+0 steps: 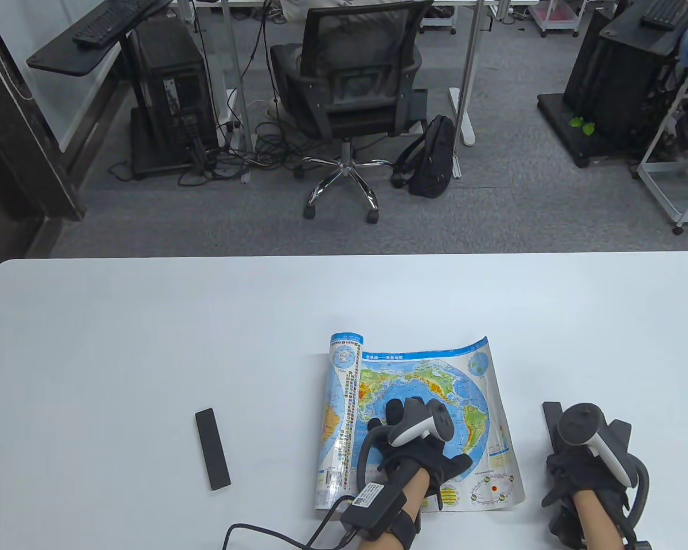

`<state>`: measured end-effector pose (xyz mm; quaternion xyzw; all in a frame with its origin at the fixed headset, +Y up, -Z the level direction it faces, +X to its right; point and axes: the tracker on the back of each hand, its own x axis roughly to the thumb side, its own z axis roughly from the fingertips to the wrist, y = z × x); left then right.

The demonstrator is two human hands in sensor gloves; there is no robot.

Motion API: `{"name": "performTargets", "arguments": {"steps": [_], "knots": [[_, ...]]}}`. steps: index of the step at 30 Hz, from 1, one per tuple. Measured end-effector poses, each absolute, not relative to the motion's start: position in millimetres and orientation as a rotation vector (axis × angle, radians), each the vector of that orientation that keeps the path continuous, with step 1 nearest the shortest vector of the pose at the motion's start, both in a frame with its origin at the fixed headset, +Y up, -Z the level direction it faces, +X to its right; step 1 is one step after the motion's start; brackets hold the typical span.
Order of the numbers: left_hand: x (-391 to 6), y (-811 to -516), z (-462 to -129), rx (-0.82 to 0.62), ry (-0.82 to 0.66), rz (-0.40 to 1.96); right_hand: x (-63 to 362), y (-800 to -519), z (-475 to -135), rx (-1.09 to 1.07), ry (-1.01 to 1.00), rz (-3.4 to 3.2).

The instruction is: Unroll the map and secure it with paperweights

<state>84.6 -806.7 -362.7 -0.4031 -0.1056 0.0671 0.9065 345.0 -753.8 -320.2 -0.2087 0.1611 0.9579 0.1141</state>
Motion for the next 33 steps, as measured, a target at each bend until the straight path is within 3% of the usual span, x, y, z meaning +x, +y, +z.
{"name": "performTargets", "arguments": {"steps": [6, 15, 20, 26, 33], "knots": [[84.5, -806.6, -362.8, -0.817, -0.220, 0.134, 343.1, -745.9, -318.4, -0.521, 0.475, 2.840], [84.6, -806.5, -363.1, -0.815, -0.219, 0.131, 356.8, -726.5, -305.7, -0.525, 0.126, 2.615], [87.0, -806.4, -360.2, -0.835, -0.214, 0.134, 334.1, -700.1, -300.5, -0.144, -0.043, 2.444], [89.2, -806.2, -357.5, -0.839, -0.213, 0.131, 287.2, -692.6, -298.0, 0.137, 0.060, 2.467], [94.0, -805.9, -351.2, -0.845, -0.212, 0.125, 268.8, -722.9, -309.9, -0.030, 0.202, 2.798]]}}
